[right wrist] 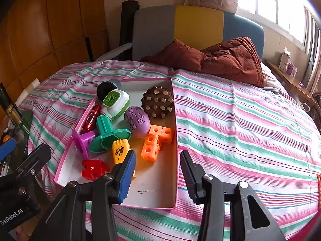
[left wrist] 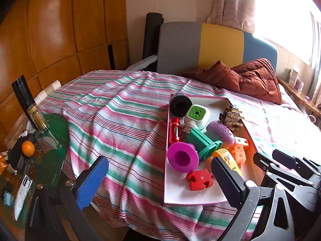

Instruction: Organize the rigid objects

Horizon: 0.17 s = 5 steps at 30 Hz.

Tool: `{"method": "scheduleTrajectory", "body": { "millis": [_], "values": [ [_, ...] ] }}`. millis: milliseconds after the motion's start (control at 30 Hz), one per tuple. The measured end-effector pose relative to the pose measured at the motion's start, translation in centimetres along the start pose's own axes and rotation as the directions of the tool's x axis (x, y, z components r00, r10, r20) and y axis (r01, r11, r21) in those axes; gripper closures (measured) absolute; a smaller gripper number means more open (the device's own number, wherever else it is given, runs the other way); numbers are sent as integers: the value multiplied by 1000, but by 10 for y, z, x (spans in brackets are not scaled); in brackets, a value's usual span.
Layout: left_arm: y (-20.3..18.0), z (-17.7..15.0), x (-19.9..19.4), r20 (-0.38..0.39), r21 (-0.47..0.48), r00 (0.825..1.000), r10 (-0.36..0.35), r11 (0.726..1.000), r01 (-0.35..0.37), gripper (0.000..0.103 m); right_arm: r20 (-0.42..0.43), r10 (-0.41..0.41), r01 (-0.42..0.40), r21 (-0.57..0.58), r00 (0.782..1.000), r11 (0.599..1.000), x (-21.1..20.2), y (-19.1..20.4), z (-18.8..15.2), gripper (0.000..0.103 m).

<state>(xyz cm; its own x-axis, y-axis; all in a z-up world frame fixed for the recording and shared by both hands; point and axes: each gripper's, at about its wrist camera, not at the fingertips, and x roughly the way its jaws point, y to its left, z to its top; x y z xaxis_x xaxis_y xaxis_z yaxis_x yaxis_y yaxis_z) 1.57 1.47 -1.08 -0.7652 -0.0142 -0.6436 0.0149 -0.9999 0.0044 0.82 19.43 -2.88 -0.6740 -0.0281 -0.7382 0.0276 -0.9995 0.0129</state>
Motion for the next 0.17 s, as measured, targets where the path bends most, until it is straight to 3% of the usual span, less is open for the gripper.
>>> {"method": "scheduleTrajectory", "body": {
  "millis": [167],
  "values": [
    [0, 0, 1, -6, 2, 1000, -7, 1000, 7, 1, 5, -3, 3, -7, 1000, 1000, 0, 4, 1, 57]
  ]
}}
